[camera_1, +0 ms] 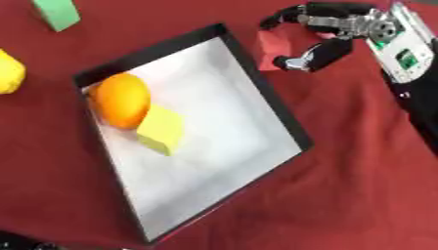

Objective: Pick up objects on the table and place them in the box.

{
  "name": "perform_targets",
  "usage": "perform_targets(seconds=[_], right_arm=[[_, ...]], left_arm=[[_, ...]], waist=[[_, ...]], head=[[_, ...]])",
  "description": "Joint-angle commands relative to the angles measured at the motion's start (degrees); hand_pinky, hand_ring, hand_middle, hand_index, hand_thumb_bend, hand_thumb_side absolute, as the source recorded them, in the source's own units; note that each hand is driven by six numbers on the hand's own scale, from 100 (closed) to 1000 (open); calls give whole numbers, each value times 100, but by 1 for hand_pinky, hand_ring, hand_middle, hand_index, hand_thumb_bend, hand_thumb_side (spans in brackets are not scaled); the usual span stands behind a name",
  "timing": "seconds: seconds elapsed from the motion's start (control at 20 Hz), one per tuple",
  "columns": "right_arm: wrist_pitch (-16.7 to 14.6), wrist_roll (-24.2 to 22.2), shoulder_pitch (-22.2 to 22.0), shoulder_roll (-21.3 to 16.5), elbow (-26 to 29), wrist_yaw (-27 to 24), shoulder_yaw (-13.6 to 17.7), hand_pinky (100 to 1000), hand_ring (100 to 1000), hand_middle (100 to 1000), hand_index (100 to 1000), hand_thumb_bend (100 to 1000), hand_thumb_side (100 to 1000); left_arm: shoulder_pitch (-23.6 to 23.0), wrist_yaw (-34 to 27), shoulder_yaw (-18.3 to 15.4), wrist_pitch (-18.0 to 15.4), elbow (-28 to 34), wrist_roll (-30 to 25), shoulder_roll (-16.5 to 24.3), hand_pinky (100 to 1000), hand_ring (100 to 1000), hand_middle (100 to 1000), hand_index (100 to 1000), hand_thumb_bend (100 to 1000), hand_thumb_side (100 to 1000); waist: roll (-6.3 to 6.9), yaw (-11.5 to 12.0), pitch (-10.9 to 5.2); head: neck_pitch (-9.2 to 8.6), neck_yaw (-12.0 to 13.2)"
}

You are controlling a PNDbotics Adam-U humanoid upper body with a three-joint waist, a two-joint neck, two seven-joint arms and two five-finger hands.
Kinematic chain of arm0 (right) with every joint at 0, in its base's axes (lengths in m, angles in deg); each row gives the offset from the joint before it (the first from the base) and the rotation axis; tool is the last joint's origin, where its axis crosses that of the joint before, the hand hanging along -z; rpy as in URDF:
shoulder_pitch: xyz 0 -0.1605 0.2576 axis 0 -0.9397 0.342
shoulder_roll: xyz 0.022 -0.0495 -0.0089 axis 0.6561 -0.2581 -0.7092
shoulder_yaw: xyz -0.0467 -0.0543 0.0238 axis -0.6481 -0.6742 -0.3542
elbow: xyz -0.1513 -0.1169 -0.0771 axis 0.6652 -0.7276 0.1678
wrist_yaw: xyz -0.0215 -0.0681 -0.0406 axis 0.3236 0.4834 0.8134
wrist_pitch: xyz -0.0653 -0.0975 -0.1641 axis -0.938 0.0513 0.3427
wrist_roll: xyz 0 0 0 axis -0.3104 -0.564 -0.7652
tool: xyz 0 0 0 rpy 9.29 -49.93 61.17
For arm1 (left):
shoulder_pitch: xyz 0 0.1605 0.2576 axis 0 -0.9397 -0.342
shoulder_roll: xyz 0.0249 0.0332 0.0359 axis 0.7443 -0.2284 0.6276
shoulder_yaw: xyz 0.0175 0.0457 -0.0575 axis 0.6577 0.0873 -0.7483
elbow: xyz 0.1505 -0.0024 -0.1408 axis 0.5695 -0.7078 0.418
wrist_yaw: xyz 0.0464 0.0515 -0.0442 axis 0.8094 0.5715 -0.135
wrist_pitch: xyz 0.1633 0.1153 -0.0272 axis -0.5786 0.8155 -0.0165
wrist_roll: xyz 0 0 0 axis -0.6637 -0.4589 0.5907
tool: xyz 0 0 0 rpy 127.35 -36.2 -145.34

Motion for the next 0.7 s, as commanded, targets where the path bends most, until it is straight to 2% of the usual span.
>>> perform_targets(seconds=[0.05,0.7], right_arm=[[-1530,-1496,43,-208,3,51,102,1000,944,875,1000,252,603],[-1425,-1263,-24,-224,-35,174,158,997,925,796,1000,230,596]], left_arm=[[86,-19,17,1,110,-23,76,649,844,683,744,314,637],[155,-19,73,42,104,-97,74,648,846,682,741,309,638]], waist=[[34,9,-95],[-5,90,-15]], head=[[-48,26],[-92,7]])
